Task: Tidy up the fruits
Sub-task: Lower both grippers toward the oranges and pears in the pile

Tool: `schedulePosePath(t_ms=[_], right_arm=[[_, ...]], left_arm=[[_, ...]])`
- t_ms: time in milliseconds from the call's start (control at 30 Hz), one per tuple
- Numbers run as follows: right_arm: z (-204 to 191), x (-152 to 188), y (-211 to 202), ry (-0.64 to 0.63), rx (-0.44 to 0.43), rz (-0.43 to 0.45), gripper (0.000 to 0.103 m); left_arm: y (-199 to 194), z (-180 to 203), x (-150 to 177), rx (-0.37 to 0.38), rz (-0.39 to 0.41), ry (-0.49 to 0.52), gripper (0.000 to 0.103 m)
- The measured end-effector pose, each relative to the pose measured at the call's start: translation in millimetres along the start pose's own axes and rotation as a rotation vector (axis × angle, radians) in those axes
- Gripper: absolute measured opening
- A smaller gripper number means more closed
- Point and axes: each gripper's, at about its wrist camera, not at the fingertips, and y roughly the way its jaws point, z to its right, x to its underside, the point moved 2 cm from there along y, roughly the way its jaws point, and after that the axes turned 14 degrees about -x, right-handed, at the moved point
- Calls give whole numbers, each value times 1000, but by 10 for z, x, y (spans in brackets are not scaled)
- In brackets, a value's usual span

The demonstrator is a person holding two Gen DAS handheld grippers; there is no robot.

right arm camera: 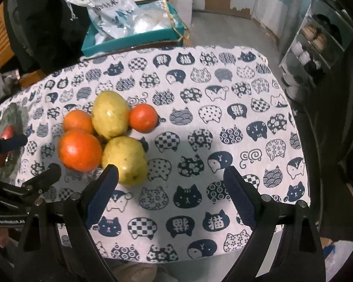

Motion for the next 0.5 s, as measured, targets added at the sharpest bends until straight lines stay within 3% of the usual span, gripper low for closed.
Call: schedulePosePath(t_ms=[300,433,500], right_arm=[[104,-4,114,35,-20,-22,91],[104,-34,151,41,-24,-24,91],[100,-48,161,42,-26,-24,91]], left_arm=[[205,212,-67,21,-29,29,102],[281,235,-78,44,-50,18,89],[322,246,-82,63,-62,11,88]])
